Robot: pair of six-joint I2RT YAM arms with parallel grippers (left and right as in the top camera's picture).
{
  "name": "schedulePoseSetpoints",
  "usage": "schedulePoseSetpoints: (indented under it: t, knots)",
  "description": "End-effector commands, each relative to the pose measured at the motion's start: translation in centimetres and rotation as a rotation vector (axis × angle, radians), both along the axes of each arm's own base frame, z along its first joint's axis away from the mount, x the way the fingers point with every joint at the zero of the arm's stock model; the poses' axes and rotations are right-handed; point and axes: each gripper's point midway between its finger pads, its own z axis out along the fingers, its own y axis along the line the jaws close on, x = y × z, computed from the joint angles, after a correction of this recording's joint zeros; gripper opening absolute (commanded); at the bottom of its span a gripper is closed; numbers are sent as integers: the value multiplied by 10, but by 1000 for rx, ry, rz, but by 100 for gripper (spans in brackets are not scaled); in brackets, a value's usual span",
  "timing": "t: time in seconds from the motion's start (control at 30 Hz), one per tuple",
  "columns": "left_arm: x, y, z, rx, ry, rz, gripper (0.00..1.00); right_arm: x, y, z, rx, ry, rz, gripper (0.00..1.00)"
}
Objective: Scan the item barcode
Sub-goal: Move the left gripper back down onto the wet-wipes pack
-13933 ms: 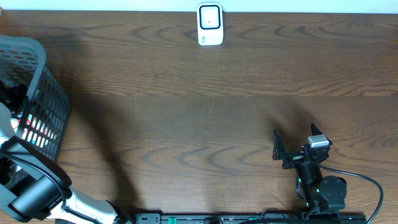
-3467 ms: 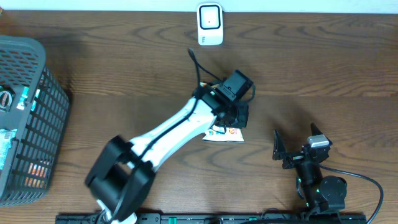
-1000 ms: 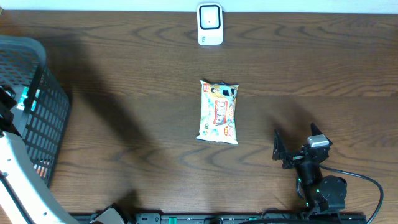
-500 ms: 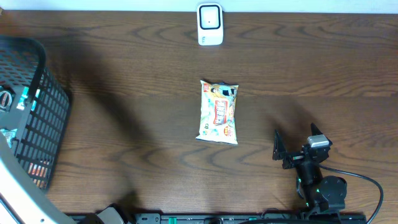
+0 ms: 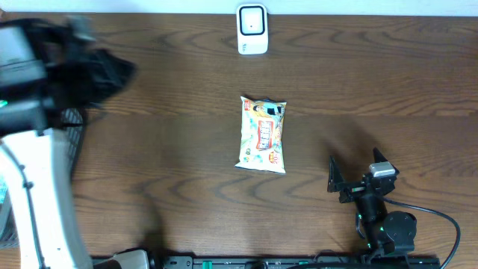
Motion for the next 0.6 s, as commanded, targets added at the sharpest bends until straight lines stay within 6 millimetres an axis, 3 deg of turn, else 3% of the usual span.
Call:
schedulePoseSetpoints:
  t: [0.0, 0.17, 0.5, 0.57]
  knots:
    - [-11, -50, -38, 1, 150, -126, 8, 0, 1, 0, -14, -2, 4, 99]
    - [-45, -93, -100, 209, 384, -258, 7, 0, 1, 0, -14, -2, 4, 99]
    - [-101, -185, -176, 414, 614, -591, 8, 0, 1, 0, -14, -2, 4, 99]
    - [-108, -194, -192, 453, 669, -597, 8, 0, 1, 0, -14, -2, 4, 99]
